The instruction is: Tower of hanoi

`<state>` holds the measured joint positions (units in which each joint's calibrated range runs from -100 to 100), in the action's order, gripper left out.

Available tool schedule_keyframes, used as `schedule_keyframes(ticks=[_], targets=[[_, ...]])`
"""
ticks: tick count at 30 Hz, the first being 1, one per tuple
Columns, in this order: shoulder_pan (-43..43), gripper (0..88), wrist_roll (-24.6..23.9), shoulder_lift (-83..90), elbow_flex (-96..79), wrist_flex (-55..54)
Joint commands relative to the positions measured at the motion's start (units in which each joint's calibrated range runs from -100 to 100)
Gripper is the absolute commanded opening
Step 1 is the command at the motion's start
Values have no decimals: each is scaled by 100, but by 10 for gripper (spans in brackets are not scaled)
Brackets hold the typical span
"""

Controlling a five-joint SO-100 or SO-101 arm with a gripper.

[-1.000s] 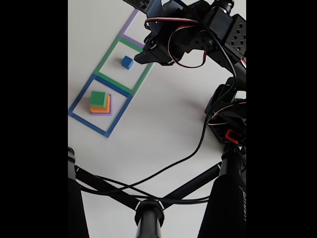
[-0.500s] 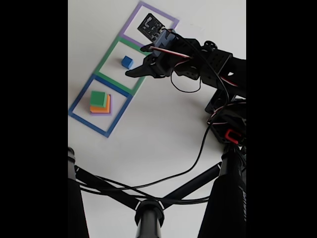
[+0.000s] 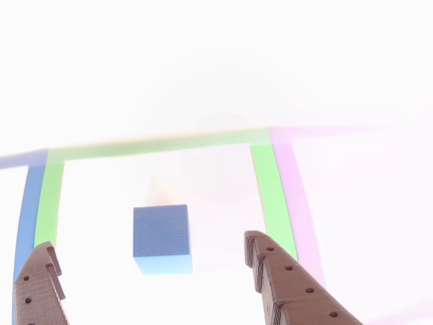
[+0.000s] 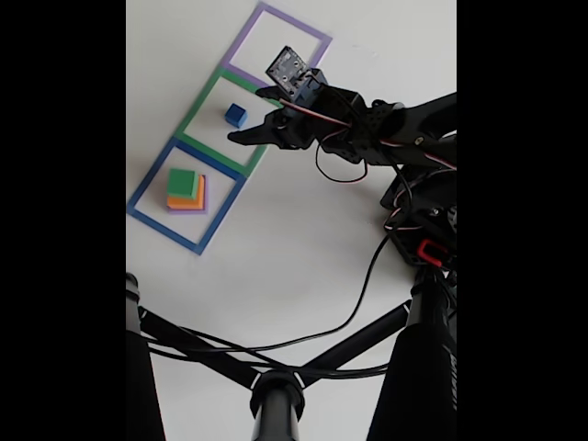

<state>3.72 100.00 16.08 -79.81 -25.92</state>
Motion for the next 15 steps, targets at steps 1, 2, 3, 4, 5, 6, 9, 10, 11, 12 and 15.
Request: schedule_keyframes(ticks=[1,2,3,4,5,6,9,10,11,12,15], targets=[[78,316,0,-651,308,-800],[78,316,0,-813,344,-930],[78,315,0,-983,372,-1092],[78,314,0,-1128,399,-1221],[78,314,0,-1289,435,-1359],[69,313,0,-1443,472,-1497],[59,304,0,-1903,608,-1861],[59,302,0,-2016,644,-1950],[59,301,0,-2129,672,-2039],[69,300,0,-2210,690,-2104],[59,294,0,-2379,708,-2242]])
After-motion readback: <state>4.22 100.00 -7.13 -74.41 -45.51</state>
